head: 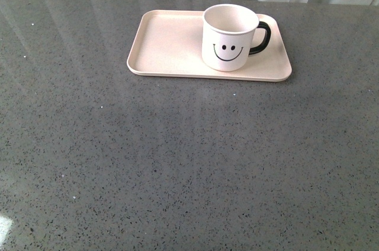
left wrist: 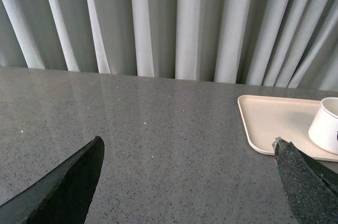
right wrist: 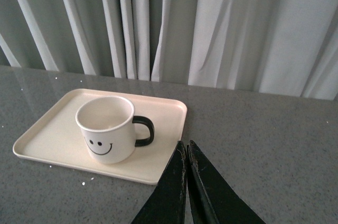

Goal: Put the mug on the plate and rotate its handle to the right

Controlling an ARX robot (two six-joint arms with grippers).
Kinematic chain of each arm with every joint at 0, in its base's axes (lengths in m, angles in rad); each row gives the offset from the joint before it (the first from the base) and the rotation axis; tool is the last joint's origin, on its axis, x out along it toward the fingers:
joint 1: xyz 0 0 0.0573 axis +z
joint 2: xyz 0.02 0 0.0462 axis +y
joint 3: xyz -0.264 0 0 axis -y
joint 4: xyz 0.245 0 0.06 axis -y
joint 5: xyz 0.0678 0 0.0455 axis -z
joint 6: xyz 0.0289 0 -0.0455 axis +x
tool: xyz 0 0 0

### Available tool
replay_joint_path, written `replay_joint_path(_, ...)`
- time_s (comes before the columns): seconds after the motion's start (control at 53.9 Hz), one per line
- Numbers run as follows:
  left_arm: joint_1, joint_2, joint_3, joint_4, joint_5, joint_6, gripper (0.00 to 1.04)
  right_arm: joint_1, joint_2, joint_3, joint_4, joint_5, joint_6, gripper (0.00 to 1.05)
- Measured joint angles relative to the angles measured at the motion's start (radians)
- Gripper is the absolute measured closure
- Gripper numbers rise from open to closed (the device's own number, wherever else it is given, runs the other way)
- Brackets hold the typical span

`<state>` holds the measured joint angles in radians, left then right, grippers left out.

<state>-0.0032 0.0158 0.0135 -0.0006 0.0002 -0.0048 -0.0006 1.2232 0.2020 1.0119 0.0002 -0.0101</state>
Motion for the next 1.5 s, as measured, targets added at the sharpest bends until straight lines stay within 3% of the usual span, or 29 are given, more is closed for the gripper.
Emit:
replay_joint_path(0.093, 0.0, 0.0, 0.0, 0.0, 0.0, 0.0, 0.09, 0.0, -0.027, -0.068, 0.043, 0.002, 0.0, 1.03)
replay_joint_path(0.909, 0.0, 0.0, 0.0, 0.0, 0.0, 0.0, 0.09, 0.0, -0.653, -0.183, -0.454, 0.0, 0.0, 1.03)
replay_joint_path(1.503, 0.0, 0.0, 0.0, 0.0, 0.0, 0.0, 0.09, 0.0, -0.93, -0.183, -0.718, 0.0, 0.0, 1.03)
